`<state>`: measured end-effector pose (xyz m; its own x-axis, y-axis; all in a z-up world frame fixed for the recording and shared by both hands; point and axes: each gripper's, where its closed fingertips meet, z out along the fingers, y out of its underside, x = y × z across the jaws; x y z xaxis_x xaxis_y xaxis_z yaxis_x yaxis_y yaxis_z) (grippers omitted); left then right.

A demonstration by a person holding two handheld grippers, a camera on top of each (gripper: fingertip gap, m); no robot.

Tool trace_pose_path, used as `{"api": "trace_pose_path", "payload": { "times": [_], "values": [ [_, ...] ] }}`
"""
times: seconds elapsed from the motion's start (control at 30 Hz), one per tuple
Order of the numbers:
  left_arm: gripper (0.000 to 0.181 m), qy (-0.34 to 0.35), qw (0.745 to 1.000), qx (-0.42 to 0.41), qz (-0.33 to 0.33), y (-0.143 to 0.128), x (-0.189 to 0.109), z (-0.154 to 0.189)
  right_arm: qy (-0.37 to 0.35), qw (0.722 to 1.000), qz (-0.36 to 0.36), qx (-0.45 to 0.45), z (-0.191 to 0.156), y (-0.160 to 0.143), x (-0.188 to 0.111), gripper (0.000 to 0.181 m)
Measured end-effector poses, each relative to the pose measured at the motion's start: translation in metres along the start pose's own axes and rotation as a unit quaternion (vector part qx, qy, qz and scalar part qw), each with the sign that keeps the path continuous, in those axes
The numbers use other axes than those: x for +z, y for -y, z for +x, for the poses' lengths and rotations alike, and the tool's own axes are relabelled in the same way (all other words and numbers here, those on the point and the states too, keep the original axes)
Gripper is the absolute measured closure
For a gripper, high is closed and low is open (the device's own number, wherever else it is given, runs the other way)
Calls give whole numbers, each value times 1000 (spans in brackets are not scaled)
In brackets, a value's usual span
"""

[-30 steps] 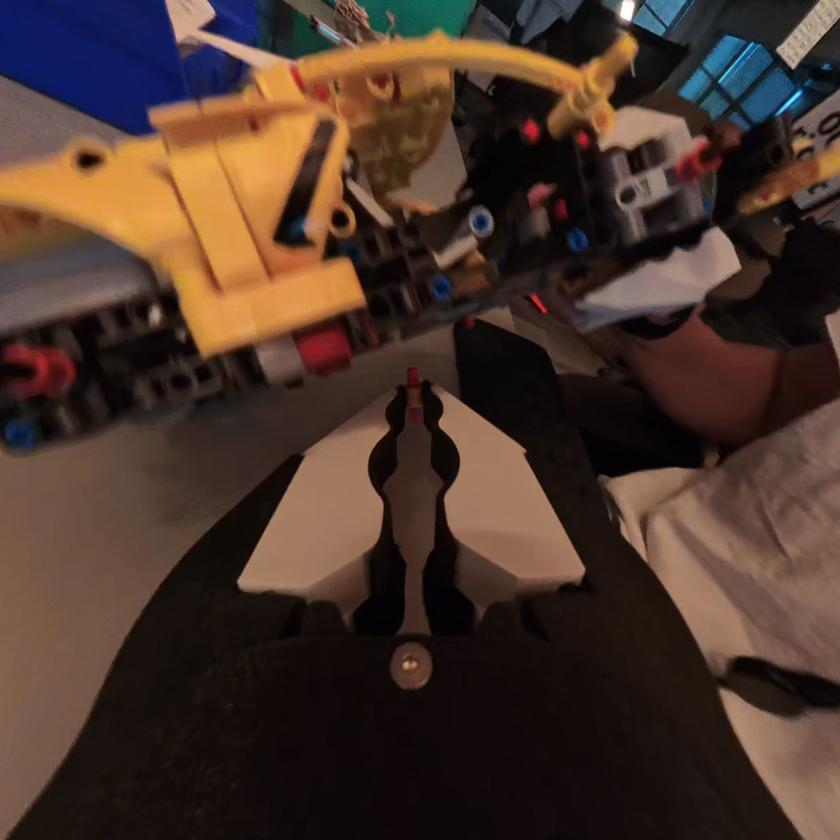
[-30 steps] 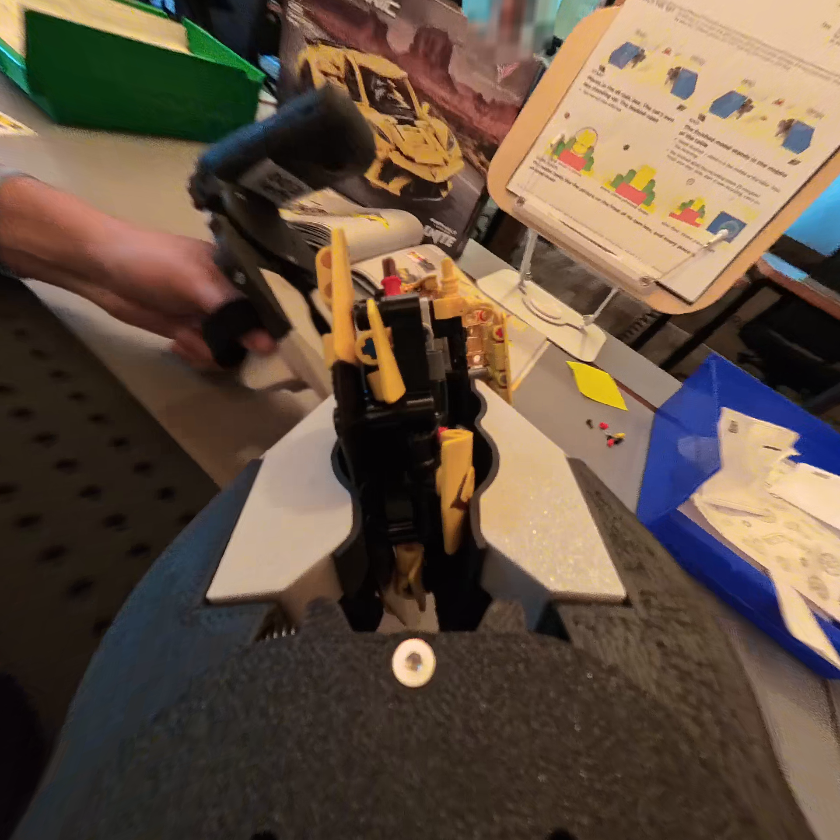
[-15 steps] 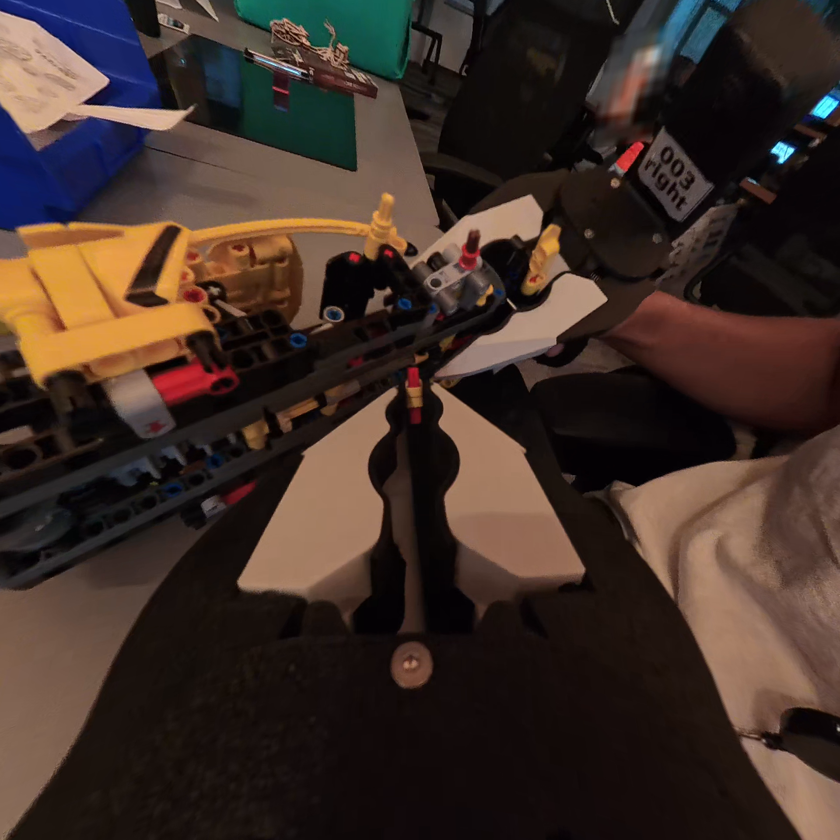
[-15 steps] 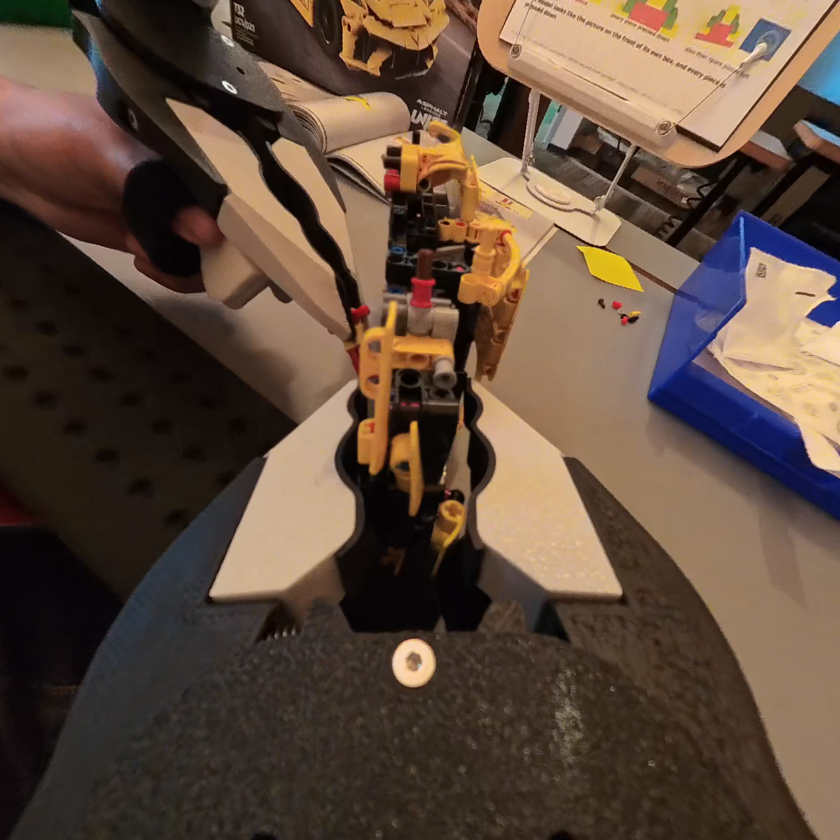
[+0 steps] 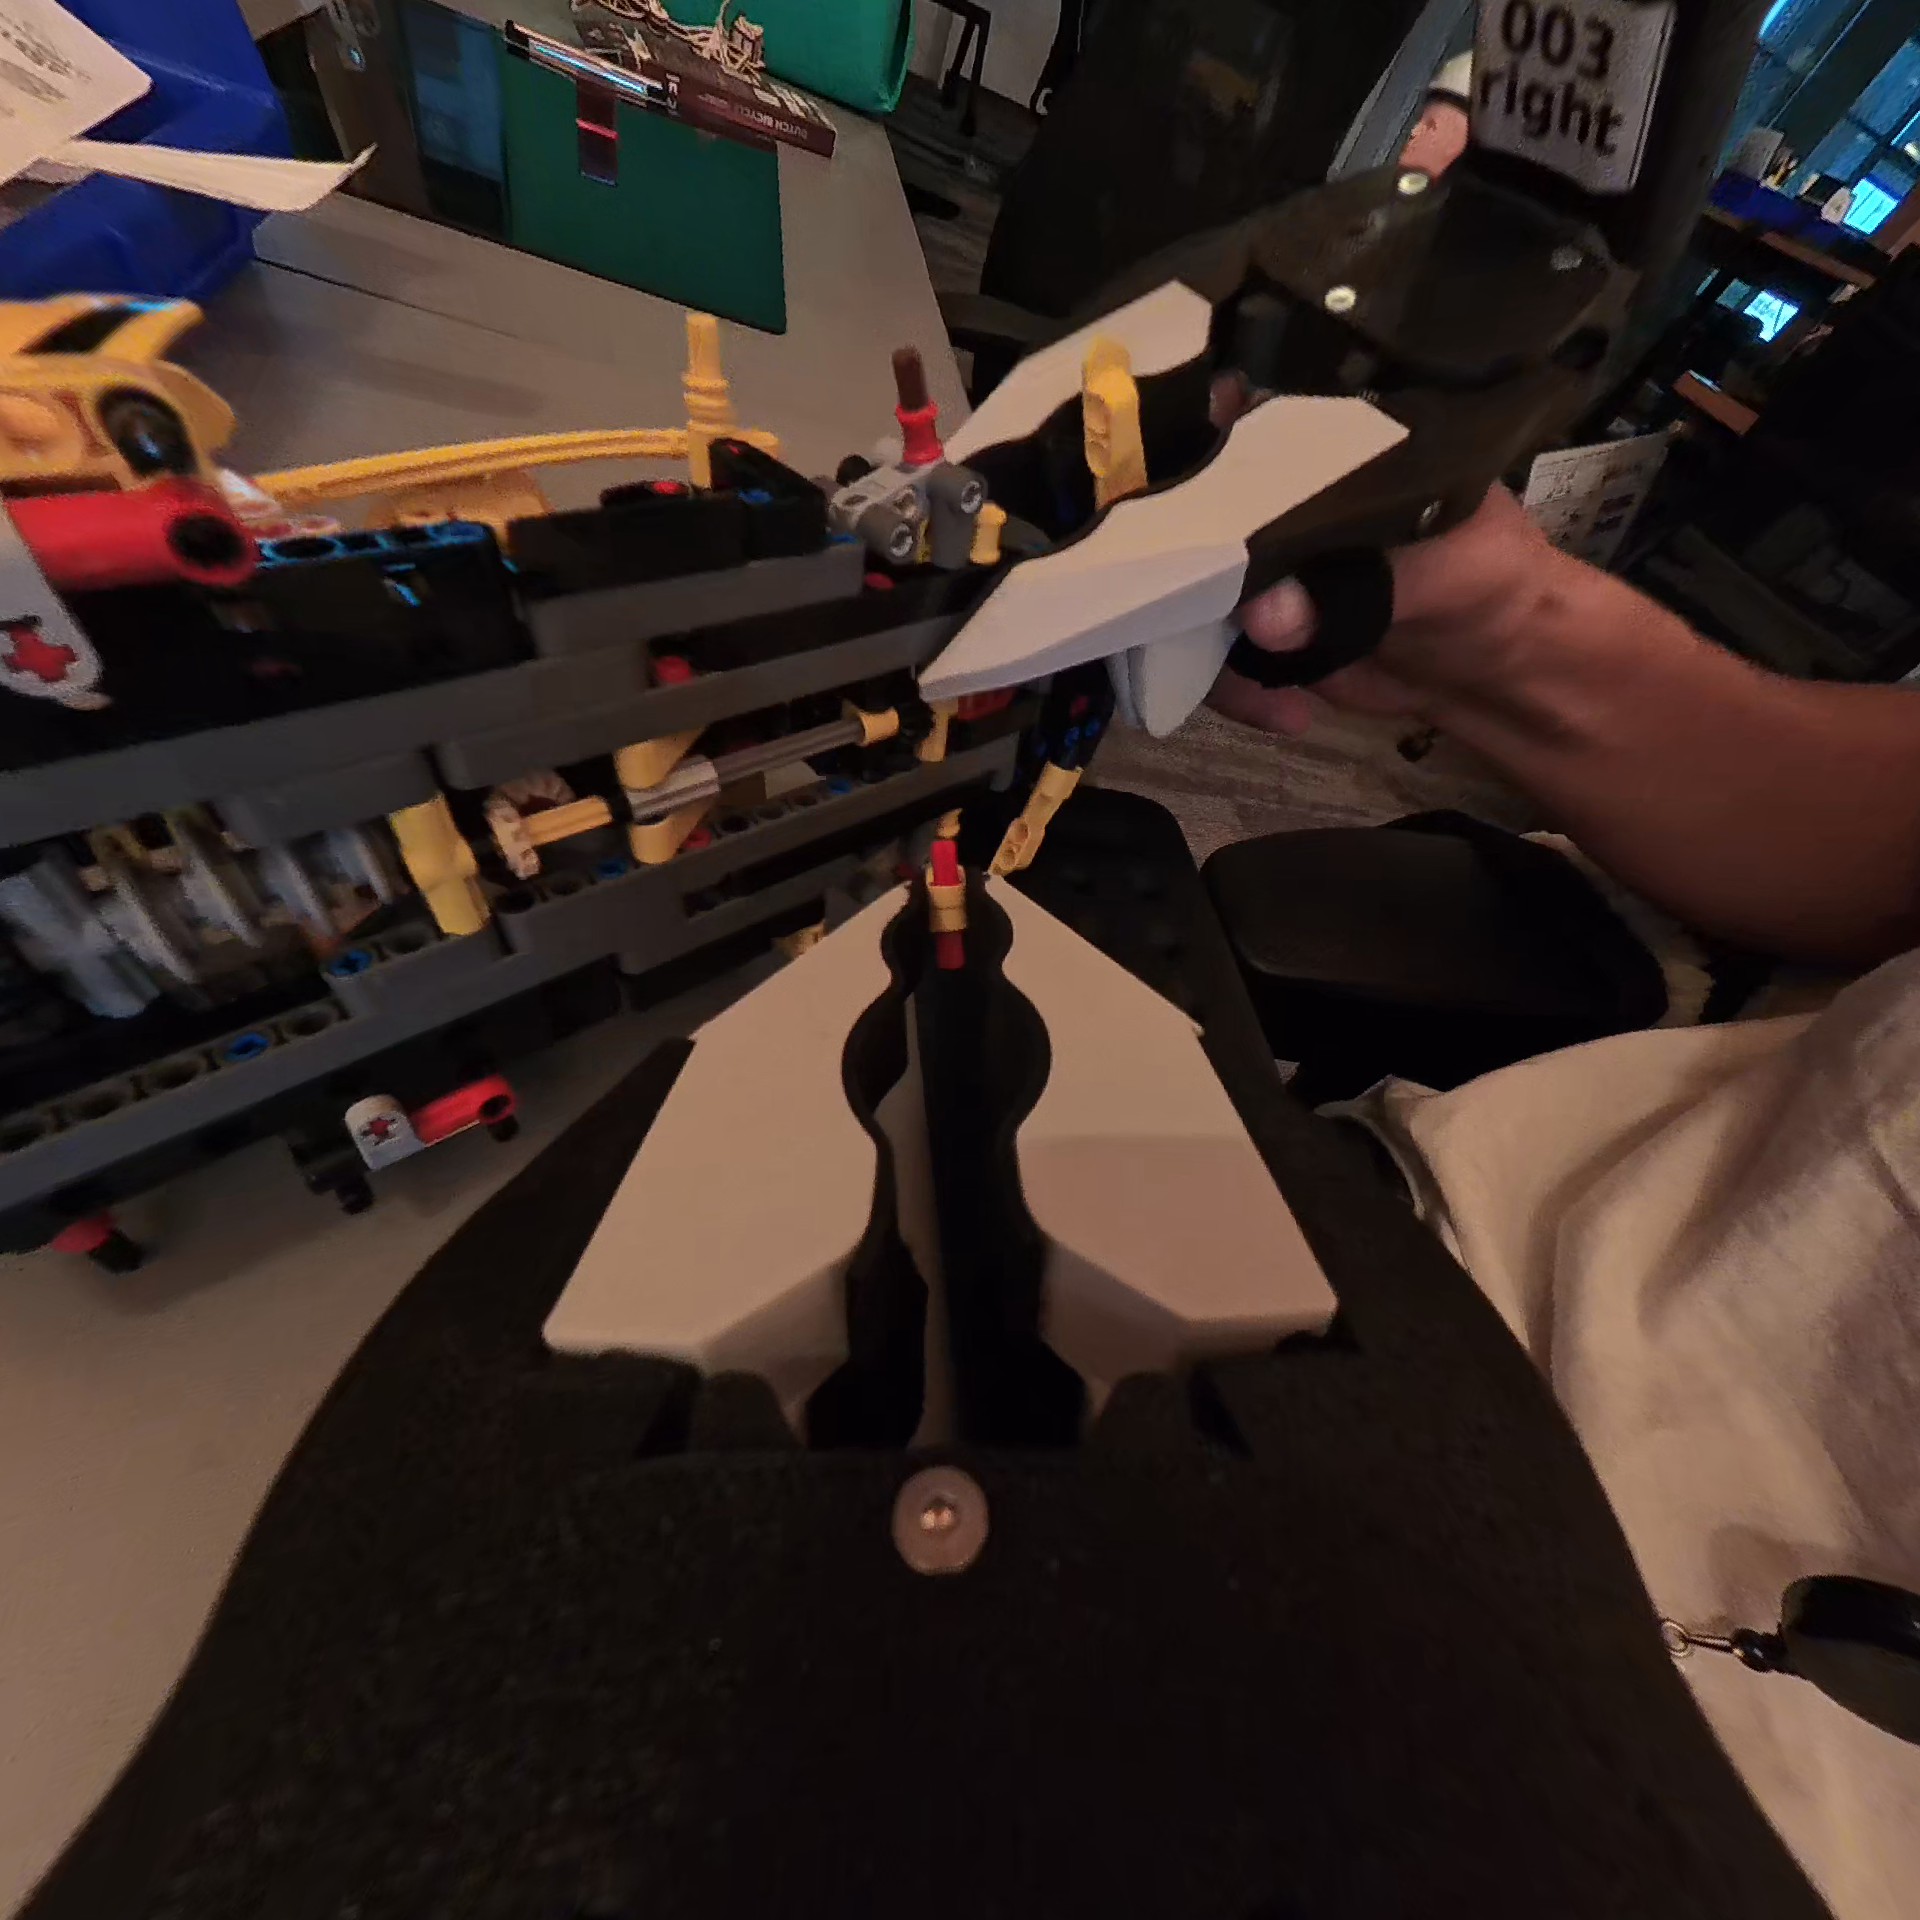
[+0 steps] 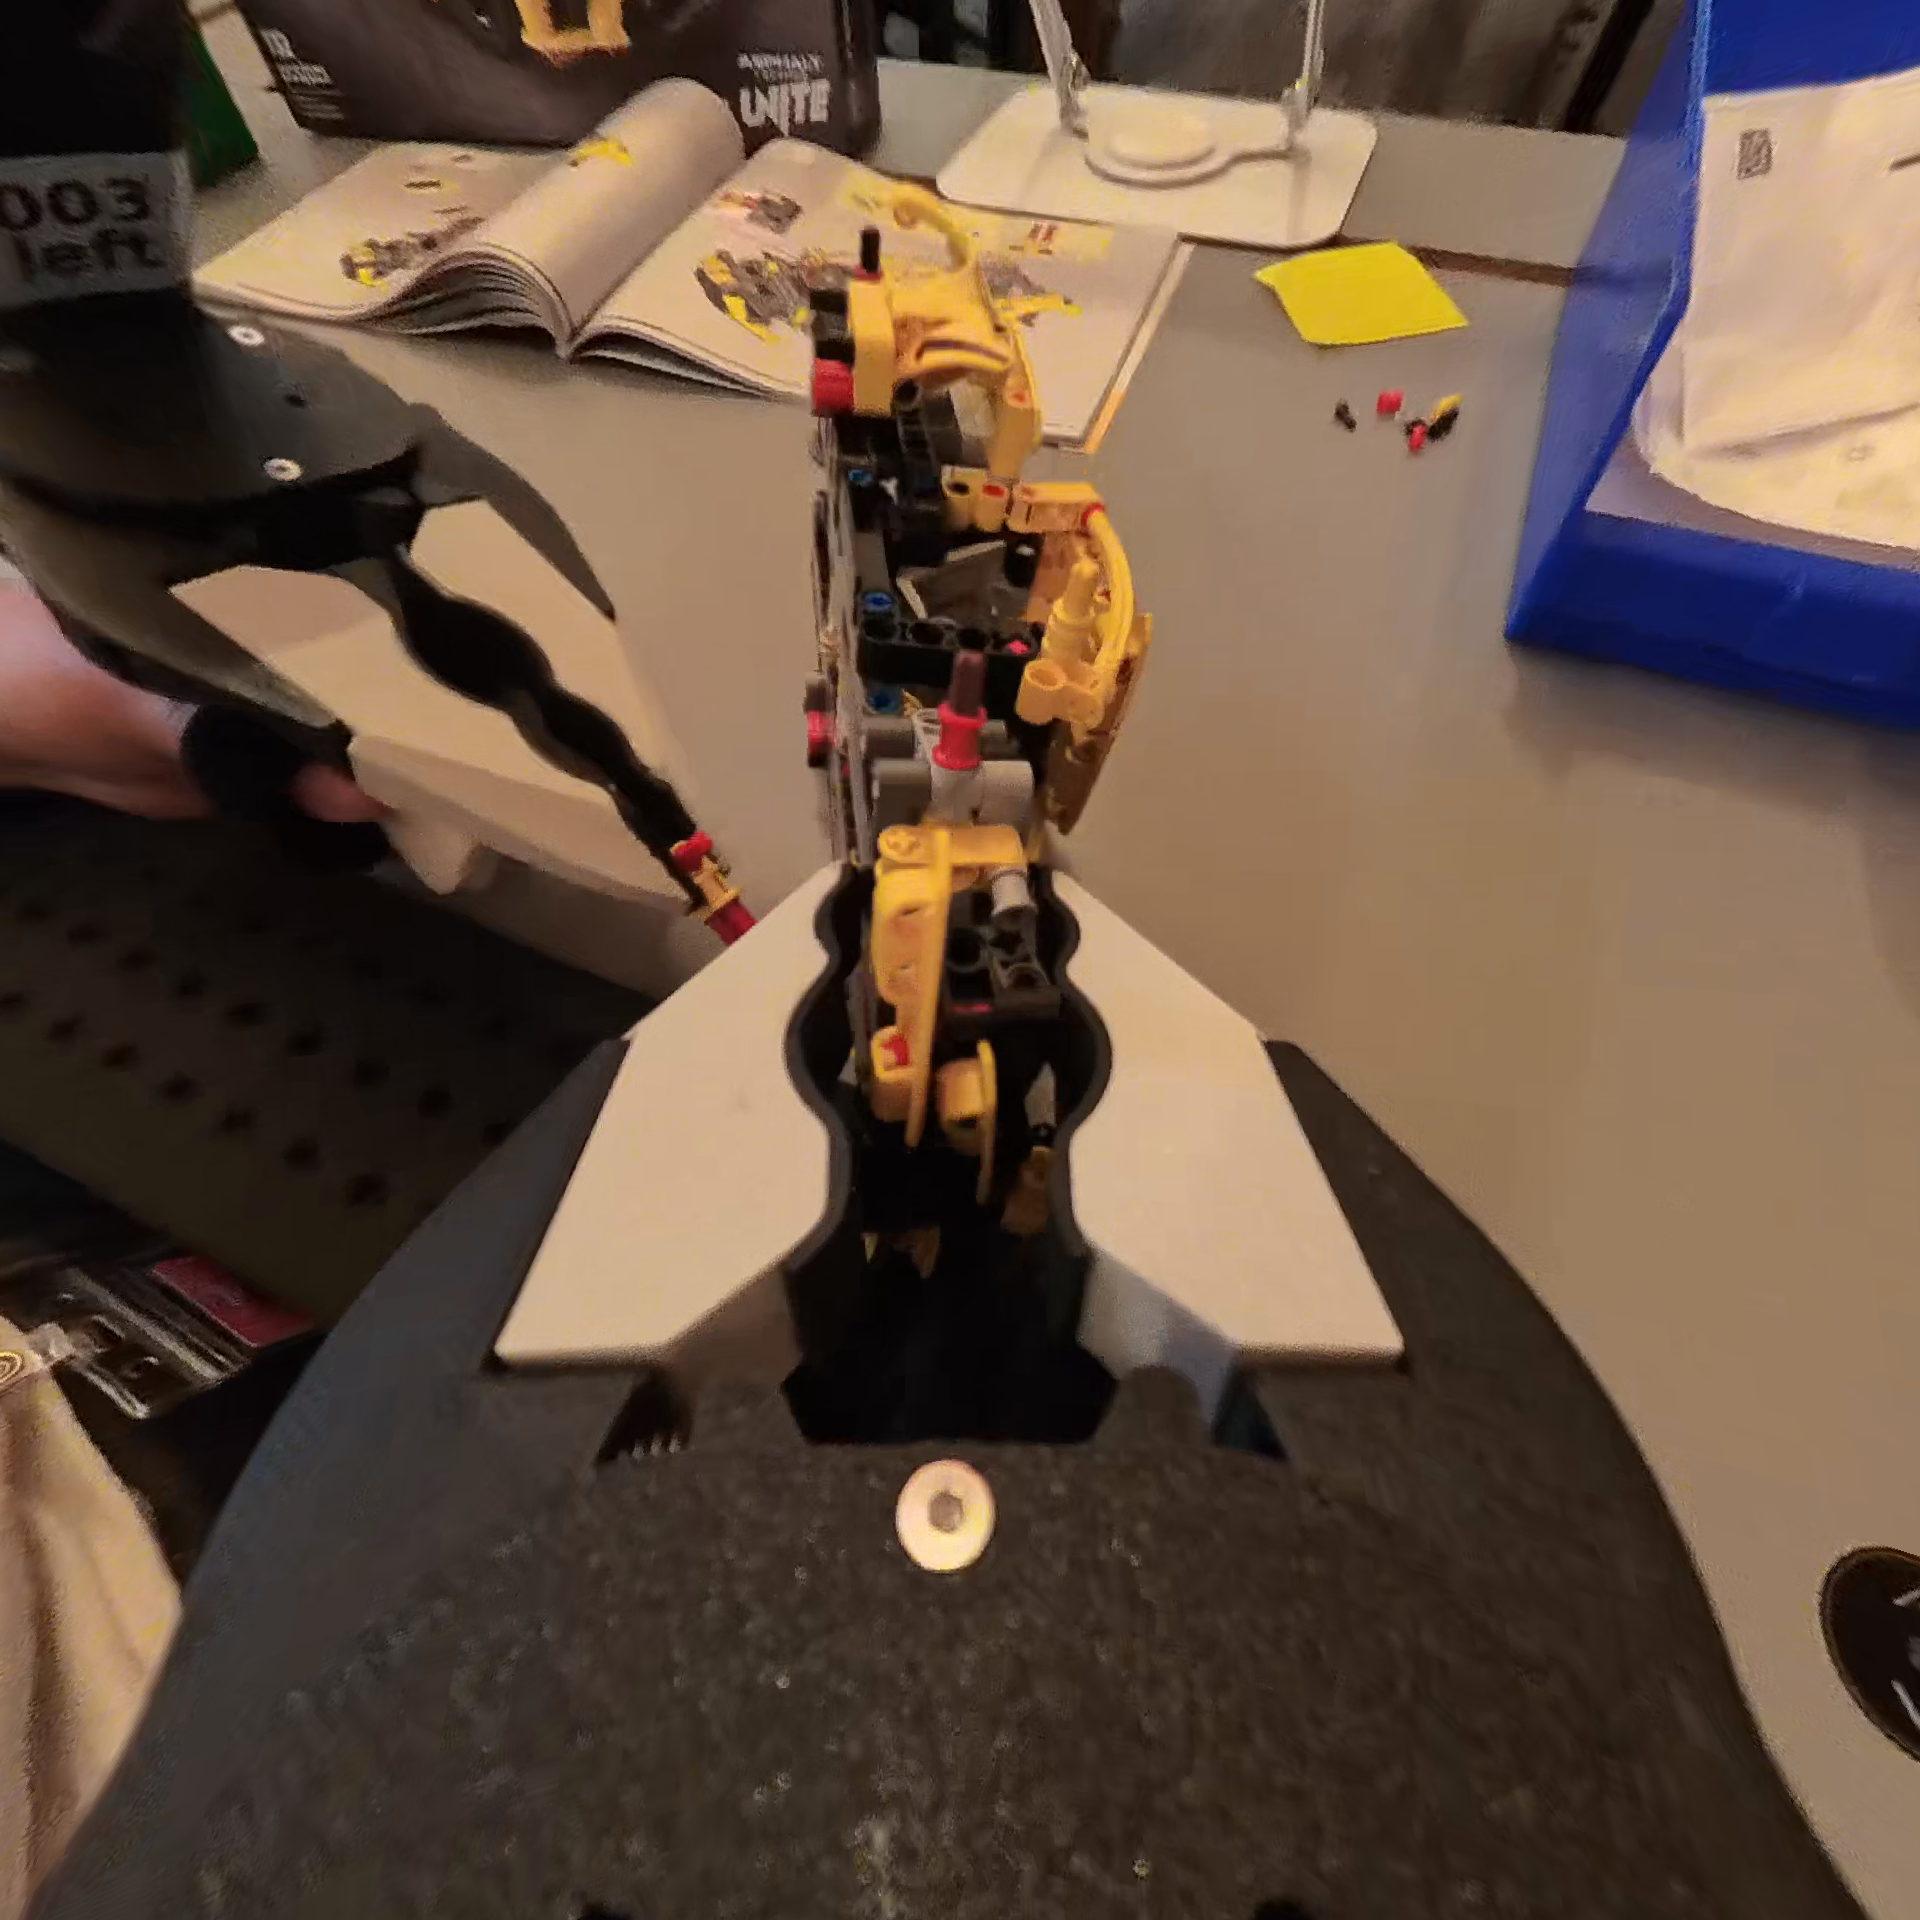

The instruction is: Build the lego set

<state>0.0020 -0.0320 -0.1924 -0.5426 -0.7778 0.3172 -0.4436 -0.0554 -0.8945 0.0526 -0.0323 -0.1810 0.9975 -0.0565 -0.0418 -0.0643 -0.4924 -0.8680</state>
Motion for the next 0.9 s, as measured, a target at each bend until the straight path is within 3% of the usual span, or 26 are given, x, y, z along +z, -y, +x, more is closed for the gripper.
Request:
{"api": "trace_pose_path", "payload": {
  "times": [0.2,0.3,0.53,0.73,0.9],
  "values": [
    [174,4,1000,-1,4,3,-6,-2,-14,1000,-22,-17,-5,7,5,151],
    [174,14,1000,-1,21,17,-25,-6,-34,992,-25,-116,-13,15,11,153],
    [175,77,992,-27,92,44,-128,-23,-54,943,-27,-329,-48,38,26,154],
    [175,174,975,-35,136,27,-209,-21,17,927,-5,-375,-89,48,47,154],
    [175,242,953,-55,171,18,-248,-8,60,906,31,-419,-123,69,95,154]
  ]
}}
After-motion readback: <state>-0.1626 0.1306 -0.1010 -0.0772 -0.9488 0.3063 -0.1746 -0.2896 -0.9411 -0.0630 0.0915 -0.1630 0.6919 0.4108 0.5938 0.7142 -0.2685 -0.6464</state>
